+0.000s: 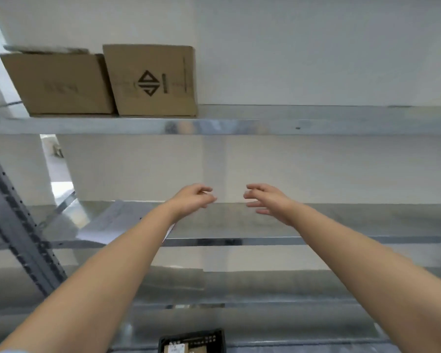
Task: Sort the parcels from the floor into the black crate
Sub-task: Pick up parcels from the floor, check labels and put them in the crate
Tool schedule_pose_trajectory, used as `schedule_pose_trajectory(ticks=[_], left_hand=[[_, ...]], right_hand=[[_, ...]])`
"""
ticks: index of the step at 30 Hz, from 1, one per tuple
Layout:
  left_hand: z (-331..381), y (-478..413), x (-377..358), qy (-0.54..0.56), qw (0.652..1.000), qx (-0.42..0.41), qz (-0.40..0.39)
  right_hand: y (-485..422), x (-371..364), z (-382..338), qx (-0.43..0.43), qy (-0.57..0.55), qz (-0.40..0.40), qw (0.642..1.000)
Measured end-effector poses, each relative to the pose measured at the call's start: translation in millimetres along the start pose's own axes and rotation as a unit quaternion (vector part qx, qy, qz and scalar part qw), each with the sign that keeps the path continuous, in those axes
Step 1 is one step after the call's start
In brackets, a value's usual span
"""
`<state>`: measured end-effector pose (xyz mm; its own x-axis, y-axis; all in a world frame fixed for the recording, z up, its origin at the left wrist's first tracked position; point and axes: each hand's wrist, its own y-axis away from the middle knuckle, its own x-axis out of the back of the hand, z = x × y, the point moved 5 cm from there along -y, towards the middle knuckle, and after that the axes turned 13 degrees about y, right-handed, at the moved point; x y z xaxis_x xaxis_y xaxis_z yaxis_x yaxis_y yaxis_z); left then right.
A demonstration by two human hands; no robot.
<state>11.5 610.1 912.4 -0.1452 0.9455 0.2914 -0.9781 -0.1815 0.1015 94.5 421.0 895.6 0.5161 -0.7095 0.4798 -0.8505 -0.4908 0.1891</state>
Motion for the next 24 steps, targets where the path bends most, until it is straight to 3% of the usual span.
schedule_pose_trajectory(ticks=[7,13,20,24], left_hand=[[37.7,-16.6,-61.3,-0.031,0.995,-0.038,-0.091],[80.2,-18.9,-172.4,0.011,0.972,-0.084,-0.218],[98.1,38.6,-339.5,-0.003,0.907,-0.129,-0.4],[108.7,86.0,-414.3,-0.023,0.87,-0.14,-0.472]], right_hand=[[83.1,78.4,35.0,-0.023,-0.022,0.122,0.992],[186.4,134.8,71.8,-0.086,-0.053,0.274,0.956],[348.1,159.0,151.3,-0.197,-0.049,0.407,0.89],[433.5,184.3,187.0,-0.217,-0.144,0.5,0.826]])
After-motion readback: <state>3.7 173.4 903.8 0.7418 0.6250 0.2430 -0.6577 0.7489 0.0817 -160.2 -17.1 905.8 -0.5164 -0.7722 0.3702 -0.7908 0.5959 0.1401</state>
